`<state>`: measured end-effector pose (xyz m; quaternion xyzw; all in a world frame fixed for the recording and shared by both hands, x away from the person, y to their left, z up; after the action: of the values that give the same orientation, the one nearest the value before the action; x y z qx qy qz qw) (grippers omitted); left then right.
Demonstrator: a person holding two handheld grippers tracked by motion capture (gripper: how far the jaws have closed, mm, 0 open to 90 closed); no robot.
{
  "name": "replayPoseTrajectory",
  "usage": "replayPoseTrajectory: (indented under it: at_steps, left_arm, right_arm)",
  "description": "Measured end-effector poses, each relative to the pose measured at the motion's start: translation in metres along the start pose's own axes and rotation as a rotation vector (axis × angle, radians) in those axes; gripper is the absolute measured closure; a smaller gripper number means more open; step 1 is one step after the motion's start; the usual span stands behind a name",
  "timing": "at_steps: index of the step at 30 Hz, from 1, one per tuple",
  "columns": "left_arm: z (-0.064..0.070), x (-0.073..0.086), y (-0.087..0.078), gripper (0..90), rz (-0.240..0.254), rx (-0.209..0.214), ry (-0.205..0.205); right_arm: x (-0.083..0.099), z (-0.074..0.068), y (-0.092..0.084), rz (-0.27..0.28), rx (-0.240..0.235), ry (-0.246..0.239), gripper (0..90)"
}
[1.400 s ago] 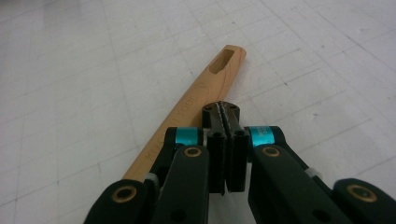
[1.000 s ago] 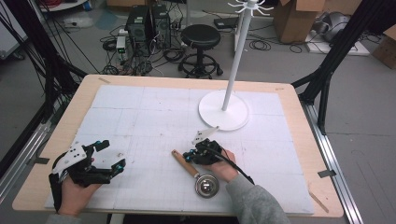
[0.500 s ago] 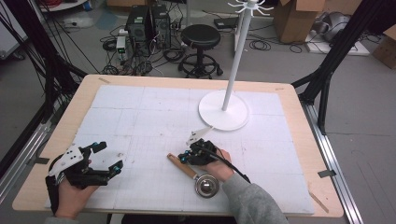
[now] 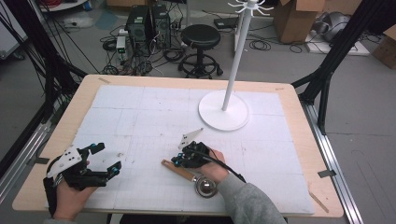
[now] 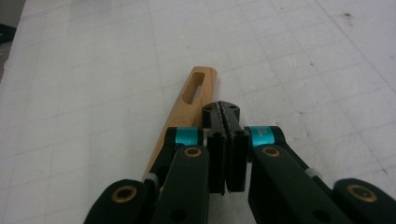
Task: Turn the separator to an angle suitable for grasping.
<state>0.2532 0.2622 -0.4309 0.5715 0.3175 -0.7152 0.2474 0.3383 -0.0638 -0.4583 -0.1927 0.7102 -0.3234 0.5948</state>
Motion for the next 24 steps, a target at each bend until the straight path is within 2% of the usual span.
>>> replayPoseTrajectory:
  at_steps: [7, 11, 24]
  left_arm:
    - [0.001, 0.0, 0.001, 1.8, -0.005, 0.003, 0.006]
    - [0.001, 0.0, 0.001, 1.7, -0.006, 0.003, 0.01]
    - [0.002, 0.001, 0.001, 1.8, -0.01, 0.002, 0.008]
  right_arm:
    - [-0.006, -0.006, 0.005, -0.016, -0.028, -0.022, 89.9]
    - [-0.009, -0.012, 0.009, -0.024, -0.045, -0.054, 89.9]
    - [-0.013, -0.014, 0.012, -0.037, -0.053, -0.101, 89.9]
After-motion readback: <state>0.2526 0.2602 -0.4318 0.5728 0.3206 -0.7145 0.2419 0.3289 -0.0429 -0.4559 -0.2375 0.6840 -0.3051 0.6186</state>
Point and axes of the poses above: each handheld gripper's, and its own axes: y roughly forward along the jaws, x roughly out of its underside, z roughly to its right, the point moved 2 cm from there along y, roughly forward along the jaws, and after that the axes turned 2 degrees about -y, right-handed, at the moved point
